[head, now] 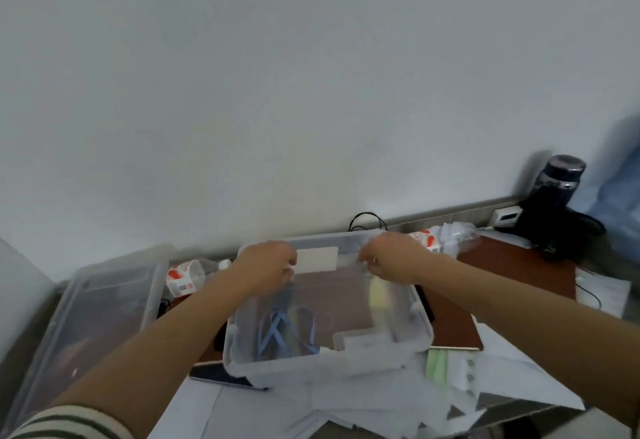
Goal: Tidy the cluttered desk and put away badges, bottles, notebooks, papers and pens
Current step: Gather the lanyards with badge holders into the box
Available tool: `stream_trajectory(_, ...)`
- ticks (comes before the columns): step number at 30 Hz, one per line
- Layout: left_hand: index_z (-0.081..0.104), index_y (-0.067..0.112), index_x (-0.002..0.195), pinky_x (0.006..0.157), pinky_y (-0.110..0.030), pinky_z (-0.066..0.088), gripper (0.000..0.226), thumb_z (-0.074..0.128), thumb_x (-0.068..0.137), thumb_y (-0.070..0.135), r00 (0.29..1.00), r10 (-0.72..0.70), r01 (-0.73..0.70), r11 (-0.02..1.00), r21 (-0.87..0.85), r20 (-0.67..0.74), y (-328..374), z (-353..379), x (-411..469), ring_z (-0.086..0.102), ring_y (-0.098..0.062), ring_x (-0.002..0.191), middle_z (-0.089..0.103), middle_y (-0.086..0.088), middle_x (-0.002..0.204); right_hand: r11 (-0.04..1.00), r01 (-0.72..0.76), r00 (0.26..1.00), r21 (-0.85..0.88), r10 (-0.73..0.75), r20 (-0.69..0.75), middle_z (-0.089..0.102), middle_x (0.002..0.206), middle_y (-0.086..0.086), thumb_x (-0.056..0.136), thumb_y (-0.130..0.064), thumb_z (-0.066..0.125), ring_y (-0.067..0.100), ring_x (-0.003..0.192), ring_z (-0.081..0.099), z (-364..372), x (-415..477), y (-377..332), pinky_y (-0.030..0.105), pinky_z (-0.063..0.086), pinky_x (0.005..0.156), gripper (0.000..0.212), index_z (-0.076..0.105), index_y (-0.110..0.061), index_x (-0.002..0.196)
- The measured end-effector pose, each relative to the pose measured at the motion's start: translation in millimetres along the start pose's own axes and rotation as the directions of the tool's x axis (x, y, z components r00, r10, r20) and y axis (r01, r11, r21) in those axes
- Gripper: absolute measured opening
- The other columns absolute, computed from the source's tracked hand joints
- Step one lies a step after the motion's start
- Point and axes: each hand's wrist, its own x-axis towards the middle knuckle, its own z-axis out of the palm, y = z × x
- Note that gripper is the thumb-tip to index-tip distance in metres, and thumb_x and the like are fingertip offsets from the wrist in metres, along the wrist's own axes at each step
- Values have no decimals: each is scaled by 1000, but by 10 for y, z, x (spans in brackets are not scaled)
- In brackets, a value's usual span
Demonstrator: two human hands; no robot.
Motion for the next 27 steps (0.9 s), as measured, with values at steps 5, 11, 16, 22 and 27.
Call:
stream_trajectory(5,62,23,117,88,-34,46,26,48,96,30,985,126,-134,989,-63,-117,399,-231,411,56,-21,106,61,1,118,968,-219,956,121,238,-174,68,115,-6,94,-32,52,17,105,61,-205,-396,598,33,50,85,28,66,-28,118)
stream_trajectory(11,63,23,114,84,-33,48,25,50,94,29,940,297,-319,941,-117,-169,1194,-321,752,58,-19,102,64,2,109,817,-506,827,278,551,-115,70,112,-3,92,-34,58,17,98,64,53,-925,1461,30,51,83,27,69,-25,116)
stream_trajectory(16,61,26,117,86,-34,48,26,50,94,33,919,377,-388,918,-85,-118,1851,-261,1088,57,-18,106,62,4,115,712,-608,747,352,663,-52,68,117,0,92,-30,62,19,101,63,340,-1195,2268,33,52,89,28,68,-23,118)
stream_trajectory(22,62,22,110,87,-32,49,24,51,95,37,944,304,-294,952,-90,128,2582,71,1433,59,-16,98,63,2,106,708,-616,758,345,652,16,67,122,1,91,-26,58,19,102,62,483,-1239,3186,27,49,83,33,66,-22,123)
stream_trajectory(27,56,16,109,85,-31,48,26,53,94,37,928,134,-125,991,-48,347,2939,501,1556,57,-19,96,56,-3,110,806,-508,860,303,492,134,63,124,-3,89,-43,64,16,106,60,680,-1192,3415,31,51,88,44,58,-27,130)
